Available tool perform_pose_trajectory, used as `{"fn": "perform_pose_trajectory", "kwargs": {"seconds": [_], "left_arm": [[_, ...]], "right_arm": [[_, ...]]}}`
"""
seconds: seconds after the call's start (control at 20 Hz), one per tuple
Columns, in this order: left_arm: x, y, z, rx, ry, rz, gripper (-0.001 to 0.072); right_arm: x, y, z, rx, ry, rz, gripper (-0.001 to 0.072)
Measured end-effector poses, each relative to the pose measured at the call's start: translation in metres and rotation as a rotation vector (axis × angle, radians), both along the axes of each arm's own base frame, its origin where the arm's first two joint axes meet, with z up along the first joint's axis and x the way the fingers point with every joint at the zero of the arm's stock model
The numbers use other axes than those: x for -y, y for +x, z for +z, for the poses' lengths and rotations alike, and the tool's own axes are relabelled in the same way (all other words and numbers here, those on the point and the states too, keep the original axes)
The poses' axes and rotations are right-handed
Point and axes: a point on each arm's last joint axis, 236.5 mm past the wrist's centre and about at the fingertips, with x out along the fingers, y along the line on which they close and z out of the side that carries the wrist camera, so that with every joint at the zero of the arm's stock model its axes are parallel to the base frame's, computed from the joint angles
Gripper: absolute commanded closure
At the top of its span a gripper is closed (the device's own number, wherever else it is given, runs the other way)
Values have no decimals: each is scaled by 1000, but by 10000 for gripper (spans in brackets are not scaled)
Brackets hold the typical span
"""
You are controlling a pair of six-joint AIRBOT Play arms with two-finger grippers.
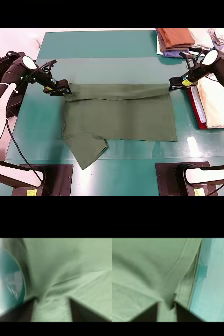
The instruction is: Fold the shirts.
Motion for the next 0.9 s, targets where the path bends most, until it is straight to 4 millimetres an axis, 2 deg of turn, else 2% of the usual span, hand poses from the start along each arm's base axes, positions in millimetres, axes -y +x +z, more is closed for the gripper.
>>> {"fn": "perform_pose_trajectory", "kwargs": {"seconds": [0.15,0.25,0.35,0.45,0.65,0.75,0.9], "left_arm": [[-3,-8,7,-1,11,10,179],[-8,-27,15,-7,40,7,179],[-16,-61,14,-37,80,10,179],[-21,-106,5,-84,106,16,178],[-17,-195,-17,-168,94,42,178],[-10,-224,-25,-191,65,62,179],[3,-252,-40,-229,9,89,179]], "right_arm": [[-1,-8,12,23,-1,-2,407],[-2,-20,26,32,-2,5,407],[-4,-33,41,54,-3,8,407],[-8,-48,52,77,6,8,408],[-12,-67,61,150,10,-5,408],[-12,-74,60,165,10,-9,408],[-13,-78,61,182,12,-13,408]]}}
